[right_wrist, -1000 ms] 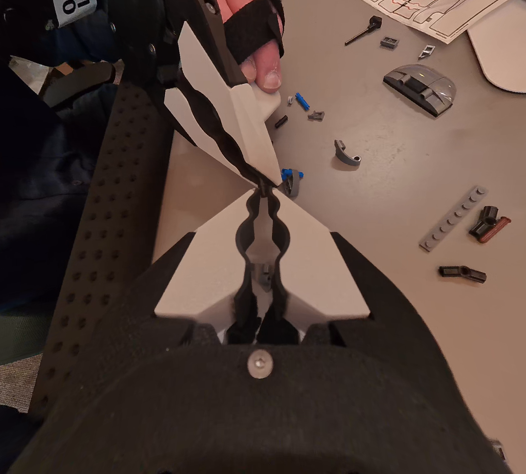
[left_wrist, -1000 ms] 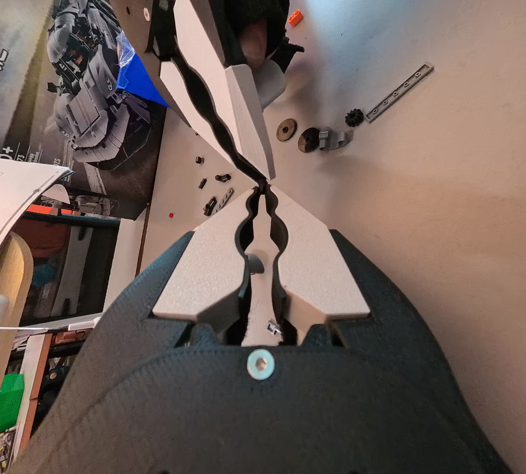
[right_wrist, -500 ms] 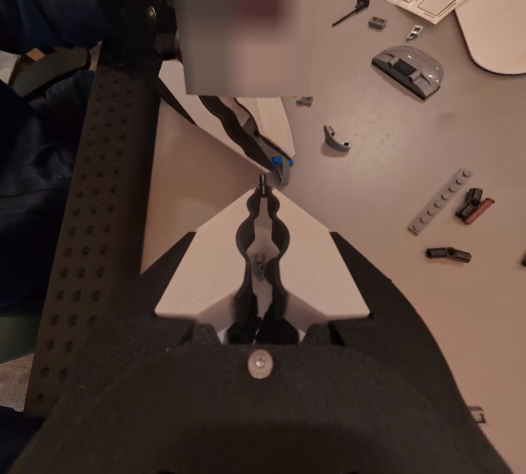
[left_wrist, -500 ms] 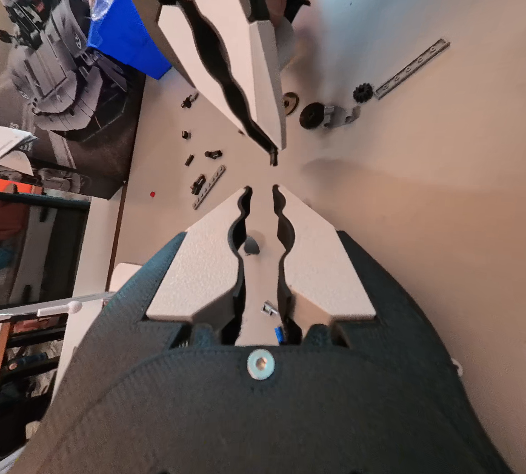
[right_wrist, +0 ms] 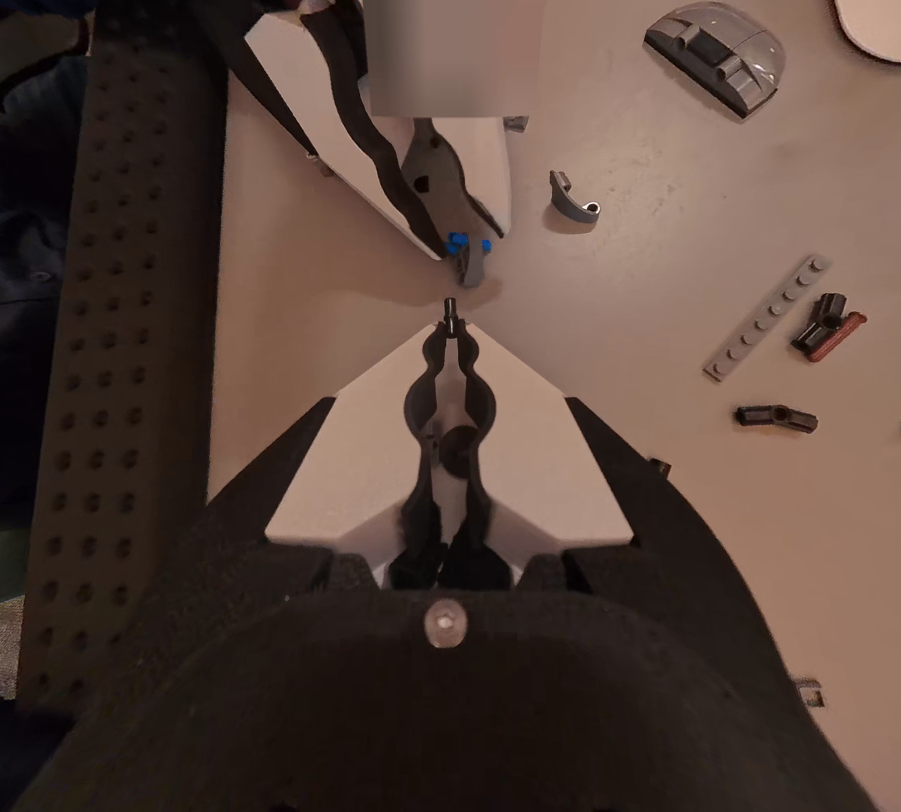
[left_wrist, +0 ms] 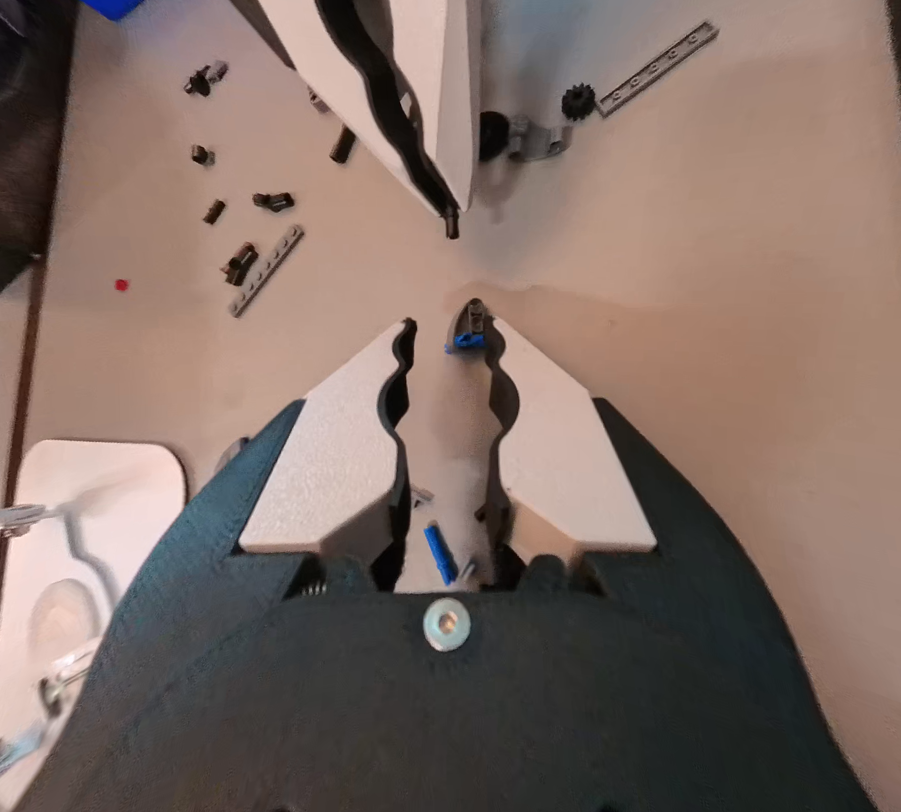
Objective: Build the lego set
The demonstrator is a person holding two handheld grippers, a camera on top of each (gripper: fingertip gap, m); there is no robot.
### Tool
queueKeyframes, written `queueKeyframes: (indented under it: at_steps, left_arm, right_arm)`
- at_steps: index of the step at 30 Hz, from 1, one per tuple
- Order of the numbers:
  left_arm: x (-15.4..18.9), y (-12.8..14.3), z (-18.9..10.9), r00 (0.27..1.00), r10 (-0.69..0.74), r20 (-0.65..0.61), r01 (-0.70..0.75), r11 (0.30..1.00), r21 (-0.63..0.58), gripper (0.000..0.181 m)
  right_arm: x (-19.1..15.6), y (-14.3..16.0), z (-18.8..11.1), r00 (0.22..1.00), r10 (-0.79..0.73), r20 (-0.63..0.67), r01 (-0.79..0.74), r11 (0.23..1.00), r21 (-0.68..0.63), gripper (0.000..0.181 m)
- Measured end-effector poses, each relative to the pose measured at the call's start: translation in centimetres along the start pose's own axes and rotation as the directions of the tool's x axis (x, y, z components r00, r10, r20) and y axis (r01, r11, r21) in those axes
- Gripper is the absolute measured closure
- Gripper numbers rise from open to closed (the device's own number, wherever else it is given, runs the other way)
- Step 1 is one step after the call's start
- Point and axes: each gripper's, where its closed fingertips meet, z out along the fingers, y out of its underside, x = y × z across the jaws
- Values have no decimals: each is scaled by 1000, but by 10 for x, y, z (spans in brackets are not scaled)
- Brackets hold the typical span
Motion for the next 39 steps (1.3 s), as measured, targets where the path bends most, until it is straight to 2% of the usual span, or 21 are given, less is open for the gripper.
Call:
queueKeyframes:
  at_steps: [6, 18, 23, 29, 33, 39]
  left_arm:
    - [12, 8, 4, 997, -17, -75, 15, 1000, -25, 154]
    - [17, 11, 5, 996, -6, -94, 1, 998, -55, 165]
    - [22, 11, 4, 994, -10, -110, 2, 998, -70, 163]
    - [27, 6, 6, 991, -11, -131, 5, 999, -43, 165]
    - [23, 5, 8, 992, -41, -119, 38, 999, -31, 160]
    - [27, 1, 11, 992, -36, -121, 32, 999, -32, 167]
  right_arm:
    - [1, 1, 3, 1000, -3, -9, 3, 1000, -9, 178]
    - [1, 5, 8, 1000, -14, -17, 13, 999, -45, 178]
    - [-1, 5, 9, 1000, -16, -14, 16, 999, -50, 178]
    - [-3, 8, 14, 999, -35, -22, 33, 996, -81, 178]
    - [-3, 15, 19, 998, -52, -36, 47, 990, -136, 178]
    - [-5, 16, 23, 997, -65, -38, 58, 986, -159, 178]
